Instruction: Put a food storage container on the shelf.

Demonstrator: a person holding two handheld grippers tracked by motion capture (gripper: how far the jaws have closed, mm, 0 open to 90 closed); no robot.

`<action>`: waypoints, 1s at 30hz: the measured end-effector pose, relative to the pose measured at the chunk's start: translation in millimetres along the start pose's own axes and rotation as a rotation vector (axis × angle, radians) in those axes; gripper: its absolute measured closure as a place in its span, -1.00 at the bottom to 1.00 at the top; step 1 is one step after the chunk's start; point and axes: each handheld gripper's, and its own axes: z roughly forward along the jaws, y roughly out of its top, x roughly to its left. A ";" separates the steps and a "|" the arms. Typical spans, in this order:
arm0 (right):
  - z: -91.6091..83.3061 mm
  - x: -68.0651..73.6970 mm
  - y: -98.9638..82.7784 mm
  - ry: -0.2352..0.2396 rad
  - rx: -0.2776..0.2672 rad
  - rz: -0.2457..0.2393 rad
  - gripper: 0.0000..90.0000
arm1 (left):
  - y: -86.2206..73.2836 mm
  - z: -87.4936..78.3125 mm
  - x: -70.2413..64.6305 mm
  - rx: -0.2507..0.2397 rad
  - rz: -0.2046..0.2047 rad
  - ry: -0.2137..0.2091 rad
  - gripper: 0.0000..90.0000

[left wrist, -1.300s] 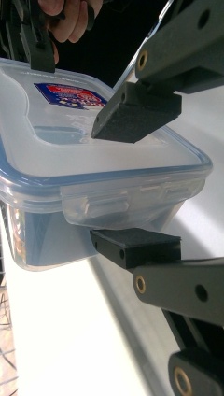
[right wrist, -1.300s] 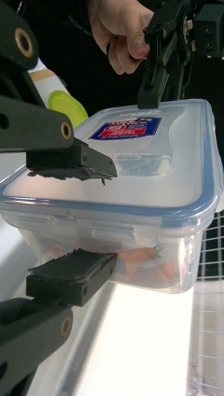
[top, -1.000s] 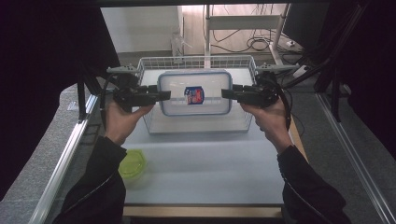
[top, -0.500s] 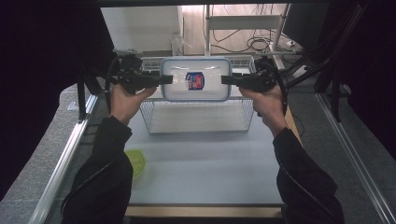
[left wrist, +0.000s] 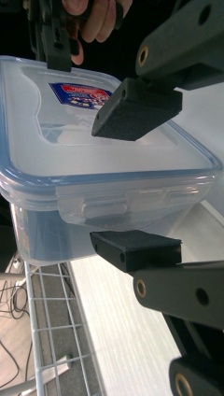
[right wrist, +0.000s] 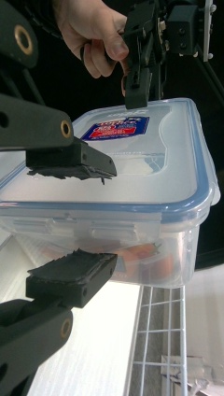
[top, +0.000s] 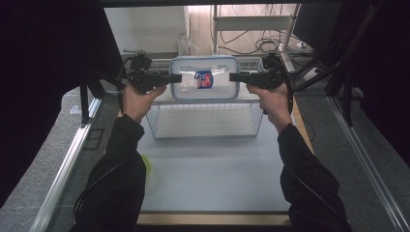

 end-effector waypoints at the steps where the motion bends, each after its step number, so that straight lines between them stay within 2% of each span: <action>1: 0.3 -2.3 -0.9 0.007 -0.003 0.007 0.16 | -0.1 0.2 0.0 -0.005 0.000 -0.001 -0.01; 5: 0.6 -7.1 -2.2 0.017 -0.022 0.012 0.15 | -1.9 1.0 0.1 -0.018 0.008 -0.001 -0.01; 9: 1.8 -4.6 -2.2 -0.004 -0.023 -0.027 0.12 | -6.5 2.2 -0.8 -0.038 0.066 0.018 -0.05; 13: 3.6 -3.8 -2.4 -0.037 -0.018 -0.051 0.08 | -8.0 6.4 -5.4 -0.034 0.123 0.061 -0.16; 15: 5.3 -2.0 -2.7 -0.068 -0.001 -0.082 0.13 | -8.3 7.8 -6.1 -0.026 0.129 0.073 -0.22; 18: 10.9 1.5 -4.1 -0.111 0.026 -0.118 0.08 | -9.8 8.7 -2.9 -0.030 0.114 0.072 -0.26; 19: 12.4 1.7 -4.6 -0.115 0.027 -0.109 0.09 | -10.2 8.7 -1.9 -0.033 0.114 0.070 -0.27; 23: 14.4 -1.0 -5.4 -0.096 0.023 -0.085 0.13 | -10.2 9.8 -0.1 -0.030 0.123 0.080 -0.33; 30: 15.3 -1.4 -7.4 -0.094 0.026 -0.087 0.15 | -8.8 13.9 0.4 -0.010 0.147 0.097 -0.48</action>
